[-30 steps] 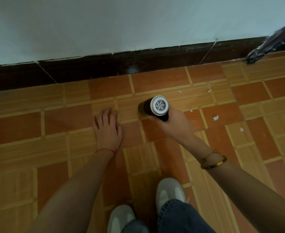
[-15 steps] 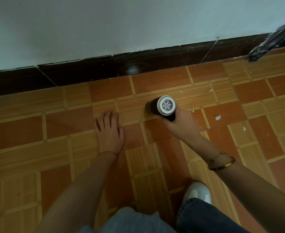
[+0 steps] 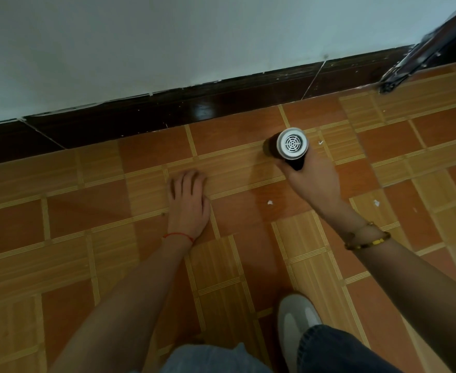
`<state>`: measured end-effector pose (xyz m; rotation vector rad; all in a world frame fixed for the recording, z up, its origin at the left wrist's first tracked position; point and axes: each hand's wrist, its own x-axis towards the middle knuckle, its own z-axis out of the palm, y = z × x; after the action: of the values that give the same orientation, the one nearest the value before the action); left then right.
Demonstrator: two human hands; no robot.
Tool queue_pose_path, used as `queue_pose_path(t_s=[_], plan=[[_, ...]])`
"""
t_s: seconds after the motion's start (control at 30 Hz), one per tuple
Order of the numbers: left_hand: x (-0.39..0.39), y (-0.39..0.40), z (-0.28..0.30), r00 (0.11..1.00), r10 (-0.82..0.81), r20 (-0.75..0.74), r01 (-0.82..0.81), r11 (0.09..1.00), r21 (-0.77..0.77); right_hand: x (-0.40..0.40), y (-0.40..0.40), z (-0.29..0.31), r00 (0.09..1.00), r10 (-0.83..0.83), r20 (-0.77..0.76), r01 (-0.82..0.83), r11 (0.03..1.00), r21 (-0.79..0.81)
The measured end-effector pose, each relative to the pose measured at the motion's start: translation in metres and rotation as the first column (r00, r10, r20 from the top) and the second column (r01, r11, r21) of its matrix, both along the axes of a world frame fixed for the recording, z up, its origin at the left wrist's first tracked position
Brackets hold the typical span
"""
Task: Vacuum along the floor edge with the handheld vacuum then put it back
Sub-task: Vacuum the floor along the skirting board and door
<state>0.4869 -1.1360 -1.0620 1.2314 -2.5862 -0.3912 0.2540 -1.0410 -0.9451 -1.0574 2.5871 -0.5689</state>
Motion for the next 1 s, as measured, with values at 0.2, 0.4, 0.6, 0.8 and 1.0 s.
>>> queue_pose_path(t_s=[0.2,0.4,0.6,0.8,1.0], plan=[[-0.011,0.003,-0.005,0.998,0.056,0.026,-0.055,0.998,-0.015,-0.022,0.001,-0.007,0.996,-0.045,0.073,0.049,0.998,-0.051],[-0.010,0.004,-0.006,0.998,0.060,-0.012,-0.060,0.998,-0.024,-0.029,-0.002,-0.009,0.984,-0.088,0.156,0.105,0.989,-0.104],[-0.011,0.003,-0.005,0.997,0.065,-0.029,-0.066,0.997,-0.034,-0.032,0.006,-0.003,0.956,0.049,0.288,-0.042,0.999,-0.028],[-0.012,0.004,-0.007,0.997,0.075,0.027,-0.074,0.996,-0.044,-0.022,0.032,0.006,0.979,0.074,0.190,-0.078,0.997,0.016],[-0.012,0.020,0.001,0.997,0.079,0.014,-0.080,0.996,0.046,-0.007,0.063,0.018,0.958,0.147,0.245,-0.177,0.978,0.107]])
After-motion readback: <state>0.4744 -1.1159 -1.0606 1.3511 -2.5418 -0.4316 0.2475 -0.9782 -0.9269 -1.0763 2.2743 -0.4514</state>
